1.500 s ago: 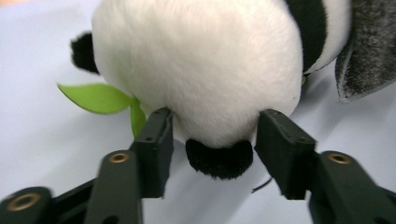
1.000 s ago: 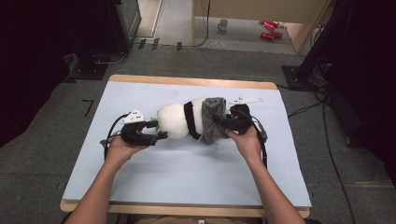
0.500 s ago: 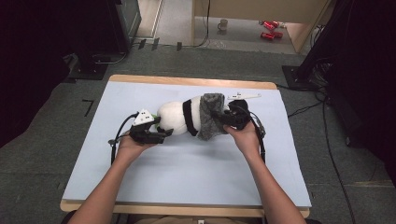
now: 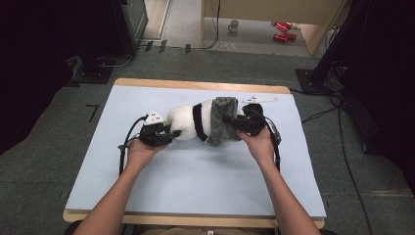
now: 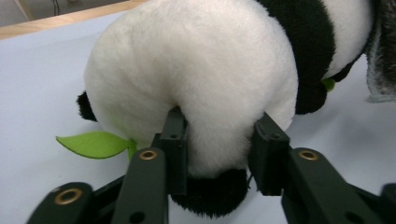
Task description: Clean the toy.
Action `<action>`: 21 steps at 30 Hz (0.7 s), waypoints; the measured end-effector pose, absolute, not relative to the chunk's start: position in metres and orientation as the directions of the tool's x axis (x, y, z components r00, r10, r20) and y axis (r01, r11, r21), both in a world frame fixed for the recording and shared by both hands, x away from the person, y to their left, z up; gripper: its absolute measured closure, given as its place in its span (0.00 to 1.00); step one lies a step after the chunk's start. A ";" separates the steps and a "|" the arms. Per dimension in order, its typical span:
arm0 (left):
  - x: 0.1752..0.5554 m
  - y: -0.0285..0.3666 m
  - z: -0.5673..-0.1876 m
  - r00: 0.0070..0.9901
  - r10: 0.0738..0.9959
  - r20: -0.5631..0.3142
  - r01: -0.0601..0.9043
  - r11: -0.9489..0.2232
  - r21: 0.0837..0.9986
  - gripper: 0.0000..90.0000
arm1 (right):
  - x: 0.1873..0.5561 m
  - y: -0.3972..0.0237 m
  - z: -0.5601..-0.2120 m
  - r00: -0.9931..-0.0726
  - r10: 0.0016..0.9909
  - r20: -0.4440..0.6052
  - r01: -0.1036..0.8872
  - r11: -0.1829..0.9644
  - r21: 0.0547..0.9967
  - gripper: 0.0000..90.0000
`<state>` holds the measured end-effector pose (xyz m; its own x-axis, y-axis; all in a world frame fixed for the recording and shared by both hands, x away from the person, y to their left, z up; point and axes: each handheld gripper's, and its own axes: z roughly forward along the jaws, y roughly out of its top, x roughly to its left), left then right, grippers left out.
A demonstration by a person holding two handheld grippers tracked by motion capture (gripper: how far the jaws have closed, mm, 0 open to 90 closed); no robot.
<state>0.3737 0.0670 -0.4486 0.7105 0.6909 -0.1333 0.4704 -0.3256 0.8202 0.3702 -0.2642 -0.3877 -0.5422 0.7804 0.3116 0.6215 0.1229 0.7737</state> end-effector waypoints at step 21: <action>0.350 0.059 -0.418 0.644 0.639 -0.421 0.679 -0.224 0.699 0.77 | 0.331 -0.211 -0.355 -0.695 0.637 0.334 0.581 0.223 0.783 0.88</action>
